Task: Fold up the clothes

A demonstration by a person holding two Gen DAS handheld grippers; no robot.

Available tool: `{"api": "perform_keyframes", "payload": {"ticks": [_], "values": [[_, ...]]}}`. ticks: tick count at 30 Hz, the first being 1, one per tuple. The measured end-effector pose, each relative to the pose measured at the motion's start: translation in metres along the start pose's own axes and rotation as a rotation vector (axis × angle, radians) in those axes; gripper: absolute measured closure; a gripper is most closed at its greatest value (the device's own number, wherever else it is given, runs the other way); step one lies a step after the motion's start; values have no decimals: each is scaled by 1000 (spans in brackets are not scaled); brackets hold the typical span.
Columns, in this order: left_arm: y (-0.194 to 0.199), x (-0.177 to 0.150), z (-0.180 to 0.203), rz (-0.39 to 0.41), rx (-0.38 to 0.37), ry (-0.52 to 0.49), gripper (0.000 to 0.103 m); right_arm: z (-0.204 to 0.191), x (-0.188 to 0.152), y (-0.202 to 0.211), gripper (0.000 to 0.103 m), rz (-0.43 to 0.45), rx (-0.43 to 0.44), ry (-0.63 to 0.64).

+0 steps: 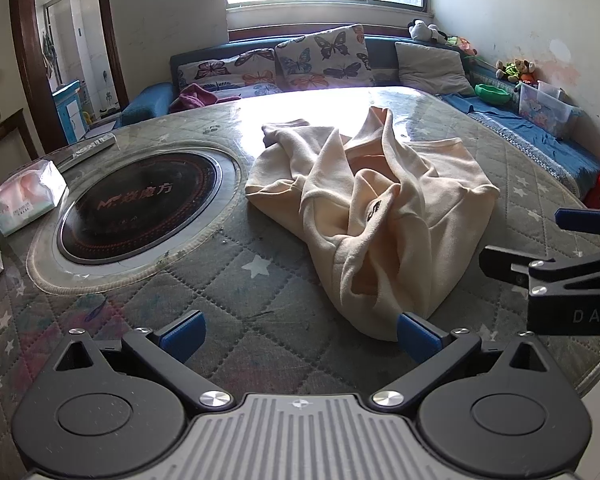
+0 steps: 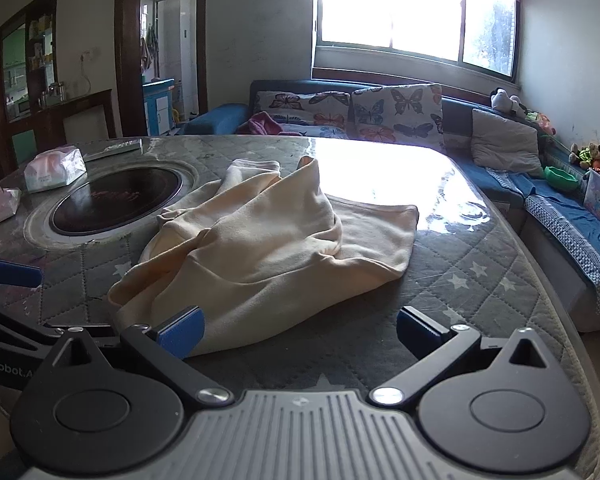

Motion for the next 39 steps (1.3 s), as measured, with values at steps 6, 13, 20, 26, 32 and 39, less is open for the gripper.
{"api": "perform_keyframes", "payload": {"ticks": [6,13,20,26,32,39], "values": [[-9,3,-1,-15,-20,3,0,1,1,-3,0,-11,-12,-3],[-17,6,-2,-34,-39,2,0,2,5,-10,0,-24,-20,-6],[-22,13,-5,-43,-41,-2,0,2,8,-14,0,-28,-13,-10],[-27,25,-9,-34,-44,-2,0,4,17,-22,0,-31,1,-14],[-33,44,-14,-14,-54,-5,0,7,29,-31,0,-24,27,-19],[-43,79,-22,49,-55,-34,1,11,59,-51,1,-16,67,2]]}}
Point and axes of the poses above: each gripper's, at about its wrist camera, not at the fingertips, and y roughly against the way its jaws point, z to its right, x to its top, the point moved 8 cm from there along -y, roughly the way its jaws point, and after that the axes turned 5 degrees about -y, right-handed, at the moved point
